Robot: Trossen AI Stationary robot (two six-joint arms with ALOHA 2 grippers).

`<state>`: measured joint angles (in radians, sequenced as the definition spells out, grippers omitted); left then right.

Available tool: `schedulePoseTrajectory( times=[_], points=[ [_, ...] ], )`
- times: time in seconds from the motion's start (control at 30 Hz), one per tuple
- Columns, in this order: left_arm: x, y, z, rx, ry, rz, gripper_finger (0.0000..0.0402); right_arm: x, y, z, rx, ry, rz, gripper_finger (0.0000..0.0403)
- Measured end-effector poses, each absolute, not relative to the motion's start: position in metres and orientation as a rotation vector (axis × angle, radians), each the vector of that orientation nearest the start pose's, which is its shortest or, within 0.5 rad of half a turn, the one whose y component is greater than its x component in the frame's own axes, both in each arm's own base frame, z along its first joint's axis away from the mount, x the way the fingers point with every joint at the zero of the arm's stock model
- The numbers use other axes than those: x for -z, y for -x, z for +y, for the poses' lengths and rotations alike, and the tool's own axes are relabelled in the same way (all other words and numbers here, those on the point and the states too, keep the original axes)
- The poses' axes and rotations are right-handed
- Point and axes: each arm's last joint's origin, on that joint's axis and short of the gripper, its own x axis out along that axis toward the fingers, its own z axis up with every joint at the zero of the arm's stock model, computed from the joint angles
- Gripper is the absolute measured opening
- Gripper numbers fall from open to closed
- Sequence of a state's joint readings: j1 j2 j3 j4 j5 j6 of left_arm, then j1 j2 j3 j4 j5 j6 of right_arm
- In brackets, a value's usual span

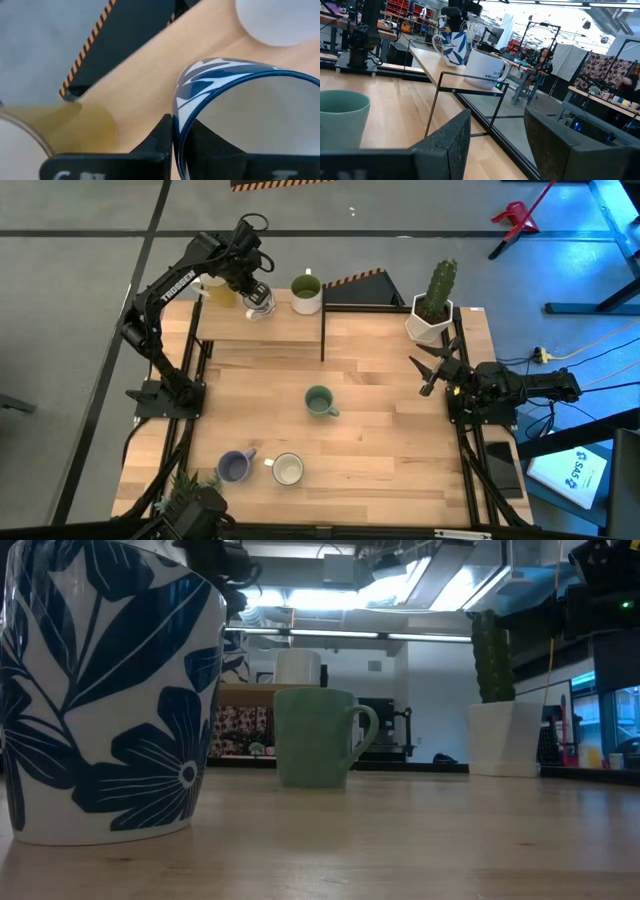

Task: Place coffee mugs
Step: Put the patterned blue mug on the shelf

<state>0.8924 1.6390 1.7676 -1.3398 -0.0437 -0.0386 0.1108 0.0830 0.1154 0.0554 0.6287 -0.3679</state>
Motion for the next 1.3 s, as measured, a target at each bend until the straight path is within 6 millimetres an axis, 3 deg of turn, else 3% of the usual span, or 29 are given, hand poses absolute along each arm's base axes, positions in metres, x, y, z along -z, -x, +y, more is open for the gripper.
schedulePoseTrajectory(
  times=[0.3, 0.67, 0.97, 1.3],
  points=[
    [-0.364, -0.184, 0.23, -0.824, 0.663, 1.224, 0.0018, -0.201, -0.092, -0.007, 0.525, 0.33, 0.02, 0.0177],
    [-0.364, -0.184, 0.23, -0.822, 0.646, 1.232, 0.0018, -0.201, -0.092, -0.007, 0.525, 0.33, 0.019, 0.0177],
    [-0.365, -0.185, 0.233, -0.848, 0.608, 1.214, 0.0095, -0.201, -0.092, -0.007, 0.525, 0.329, 0.019, 0.0177],
    [-0.368, -0.191, 0.24, -0.836, 0.533, 1.138, 0.0113, -0.201, -0.092, -0.007, 0.525, 0.305, 0.013, 0.0177]
  ],
)
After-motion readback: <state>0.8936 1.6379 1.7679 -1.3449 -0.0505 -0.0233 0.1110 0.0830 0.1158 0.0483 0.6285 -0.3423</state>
